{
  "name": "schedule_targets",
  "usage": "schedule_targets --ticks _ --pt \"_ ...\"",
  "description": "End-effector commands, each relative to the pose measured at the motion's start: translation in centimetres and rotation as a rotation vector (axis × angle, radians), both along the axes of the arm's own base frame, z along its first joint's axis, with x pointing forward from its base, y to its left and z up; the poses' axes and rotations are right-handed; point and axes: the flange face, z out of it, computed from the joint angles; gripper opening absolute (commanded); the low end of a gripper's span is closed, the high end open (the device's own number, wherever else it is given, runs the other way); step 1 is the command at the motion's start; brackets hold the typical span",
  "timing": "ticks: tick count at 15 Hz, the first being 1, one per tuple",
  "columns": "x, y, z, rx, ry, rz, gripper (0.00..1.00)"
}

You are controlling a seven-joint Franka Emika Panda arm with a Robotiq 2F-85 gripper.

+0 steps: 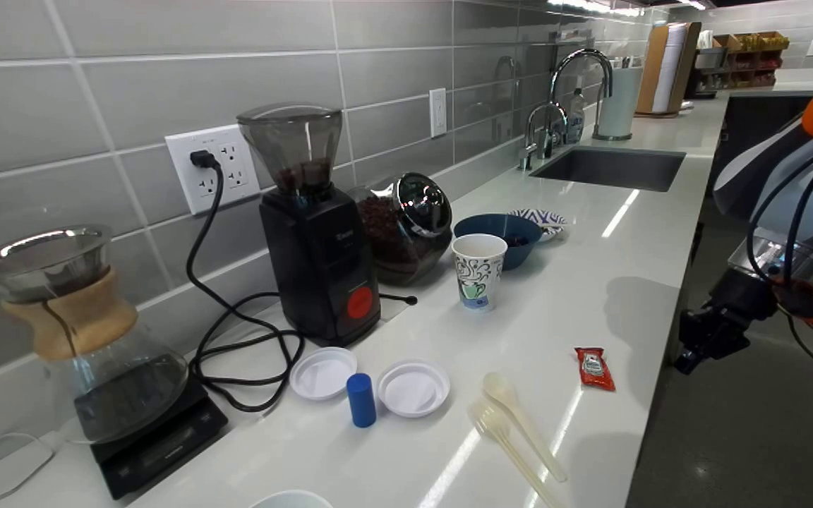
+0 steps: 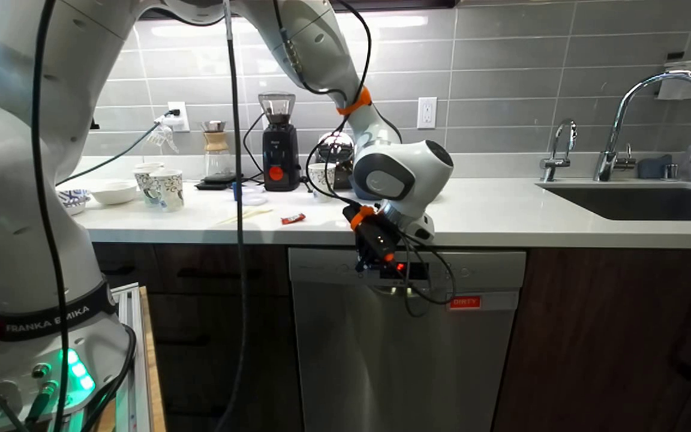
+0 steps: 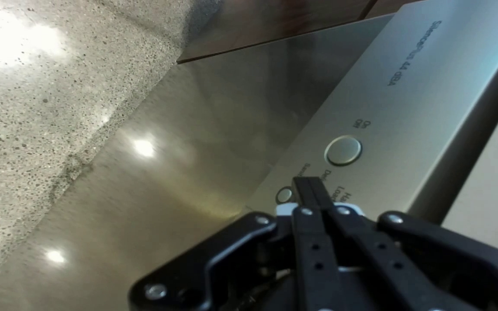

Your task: Press the left button on the dishwasher

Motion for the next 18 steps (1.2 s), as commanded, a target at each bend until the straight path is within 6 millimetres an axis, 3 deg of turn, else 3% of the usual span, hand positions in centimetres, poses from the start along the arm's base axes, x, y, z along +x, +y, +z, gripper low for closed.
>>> schedule_targets --ticks 1,18 --pt "0.67 -0.18 0.75 0.011 0.013 -0.017 0.00" --pt "1.20 0.44 1.01 0.000 -0.015 -0.018 0.00"
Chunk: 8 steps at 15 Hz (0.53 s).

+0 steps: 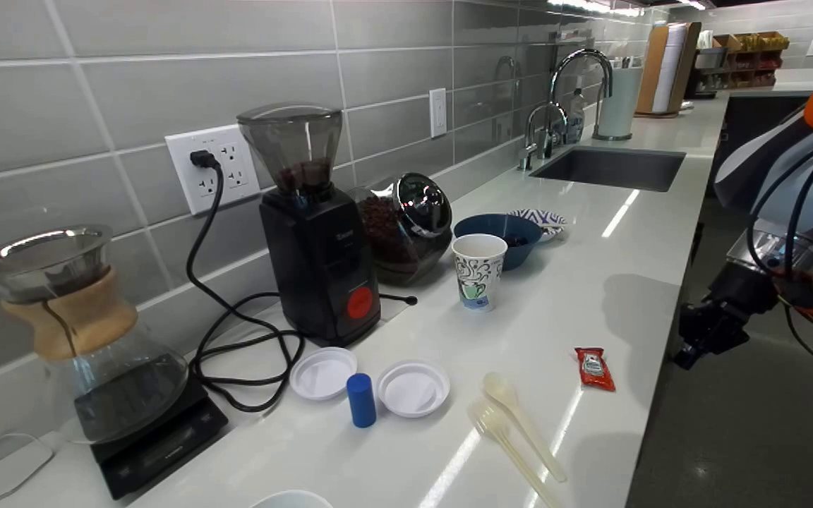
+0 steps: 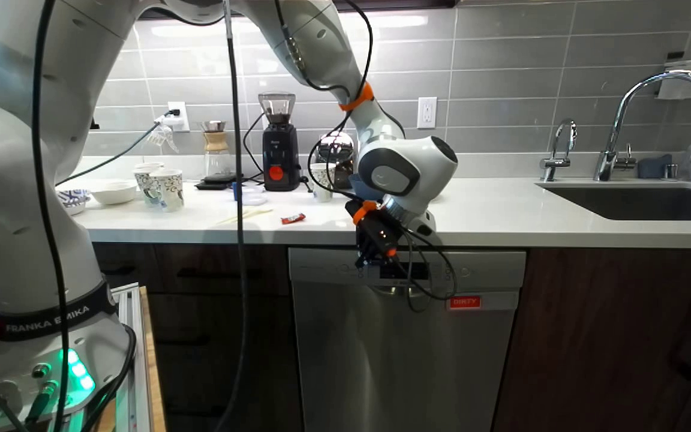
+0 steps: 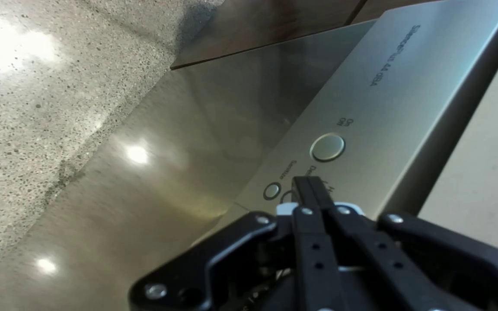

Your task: Press the left button on the dishwasher

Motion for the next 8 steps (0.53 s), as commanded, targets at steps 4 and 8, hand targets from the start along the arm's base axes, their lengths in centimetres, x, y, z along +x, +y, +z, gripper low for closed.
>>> schedule_targets --ticks 4,8 --pt "0.4 1.4 0.2 -0.011 -0.075 -0.099 0.00" --pt "-0.5 2.0 0.5 0.049 -0.067 -0.197 0.00"
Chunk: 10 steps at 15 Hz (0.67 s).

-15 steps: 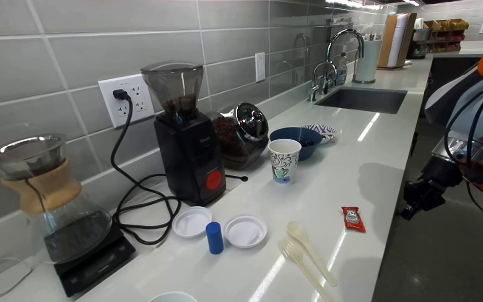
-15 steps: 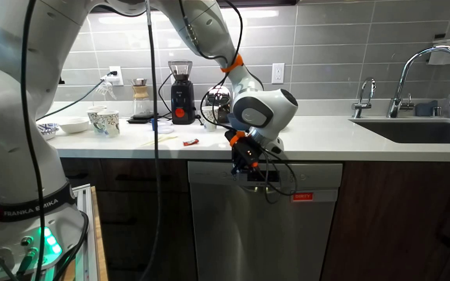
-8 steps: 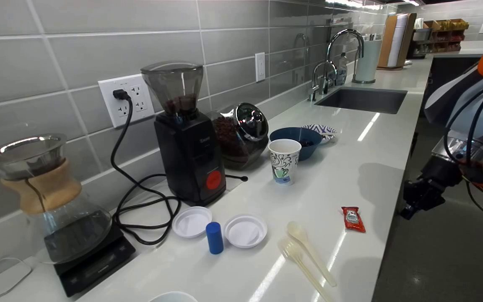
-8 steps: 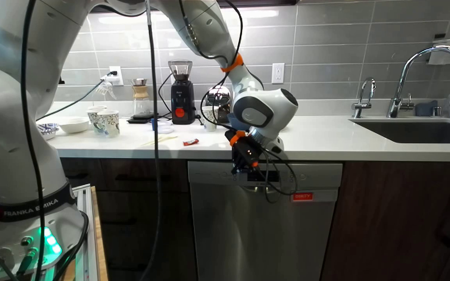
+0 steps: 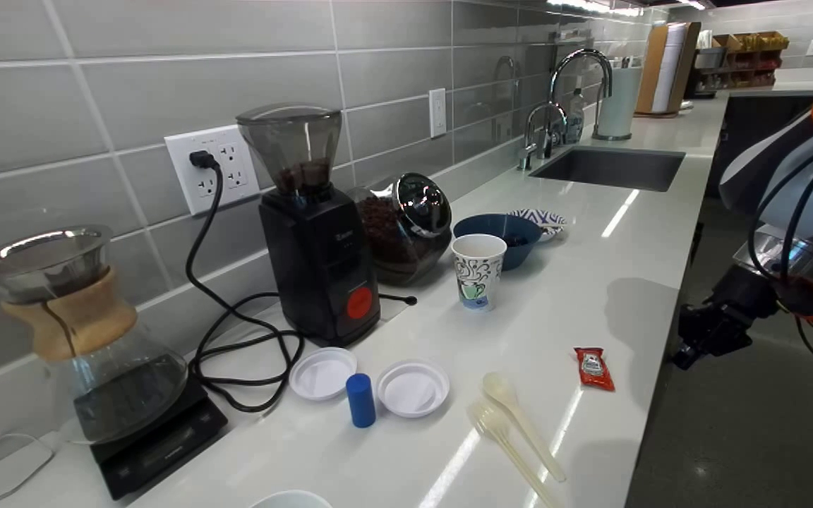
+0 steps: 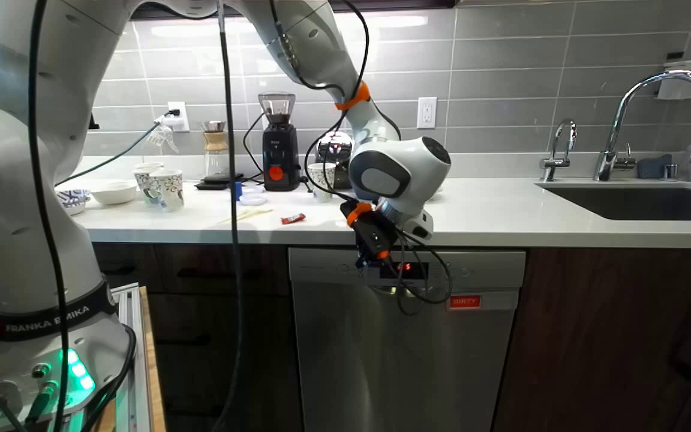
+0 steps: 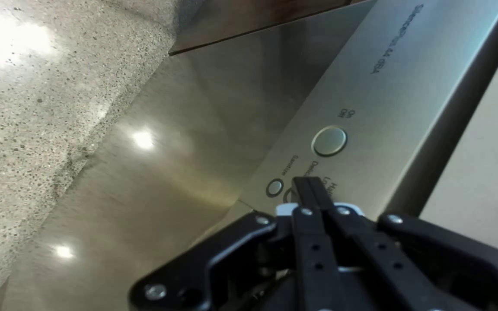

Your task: Press the left button on the dishwasher

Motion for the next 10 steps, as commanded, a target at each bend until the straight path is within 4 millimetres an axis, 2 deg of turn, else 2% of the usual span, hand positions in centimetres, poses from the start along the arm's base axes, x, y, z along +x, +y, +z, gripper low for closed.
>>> schedule_targets --ticks 1,3,7,10 --pt "0.1 1.9 0.3 0.042 -0.013 -0.096 0.00" --pt "-0.3 1.1 0.4 0.009 0.020 -0.059 0.00" --pt "-0.7 -0.8 2.2 -0.064 0.050 0.084 0.00" --pt "-1.2 -2.3 4.6 -0.141 0.065 0.217 0.00"
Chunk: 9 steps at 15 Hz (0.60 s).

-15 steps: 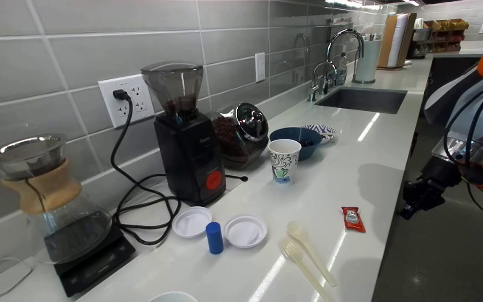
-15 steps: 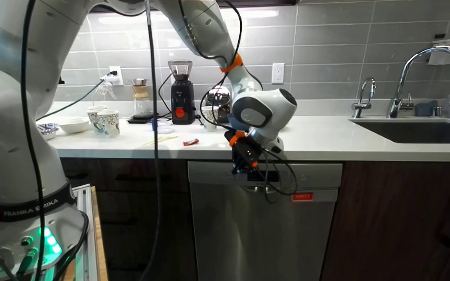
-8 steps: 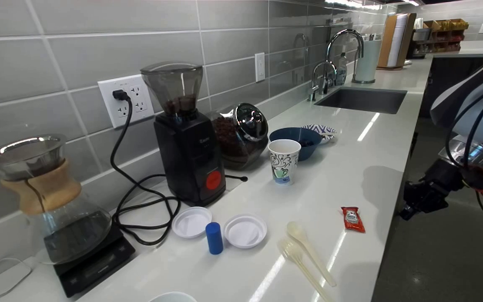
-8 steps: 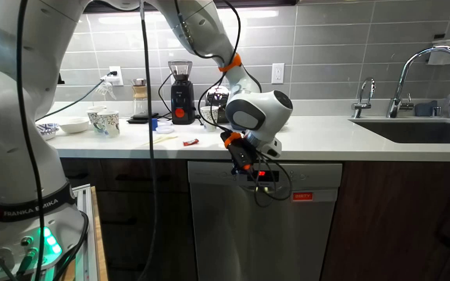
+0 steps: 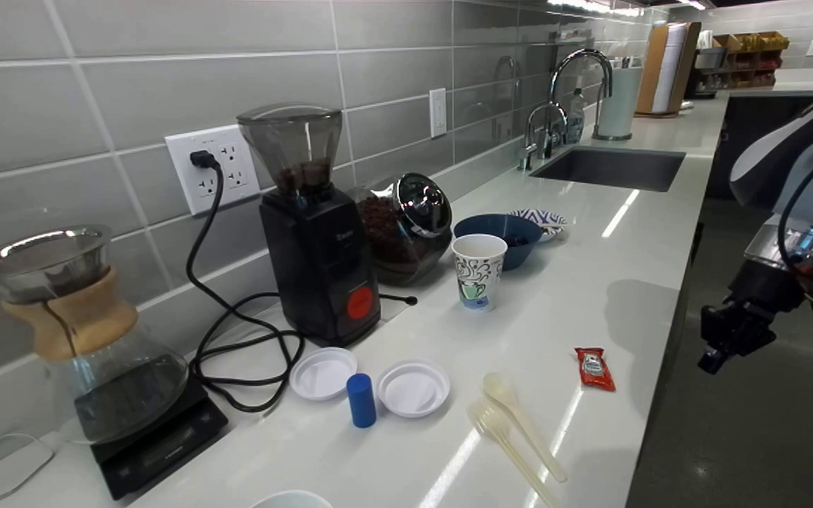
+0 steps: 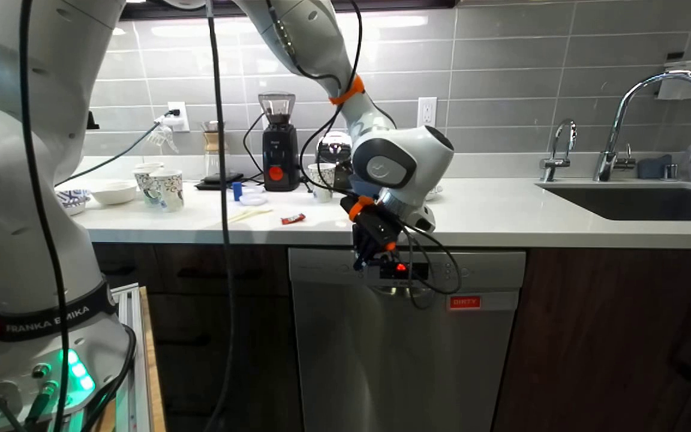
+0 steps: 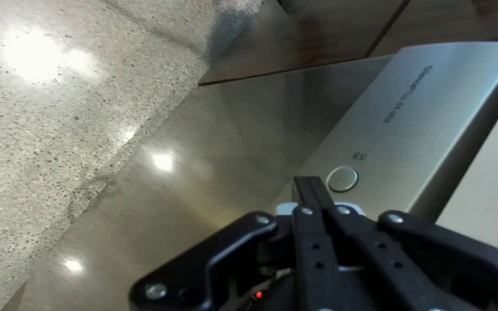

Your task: Press the left button on the dishwasher

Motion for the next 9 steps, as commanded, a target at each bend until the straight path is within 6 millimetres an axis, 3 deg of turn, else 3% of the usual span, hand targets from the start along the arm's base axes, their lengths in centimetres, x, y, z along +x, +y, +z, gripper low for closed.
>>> schedule_targets --ticks 1,5,9 --pt "-0.4 -1.7 3.7 -0.093 0.023 0.134 0.00" --pt "-0.3 -2.5 7.5 -0.133 -0.019 0.194 0.00" --pt "-0.7 -2.0 12.2 -0.147 -0.094 0.185 0.00"
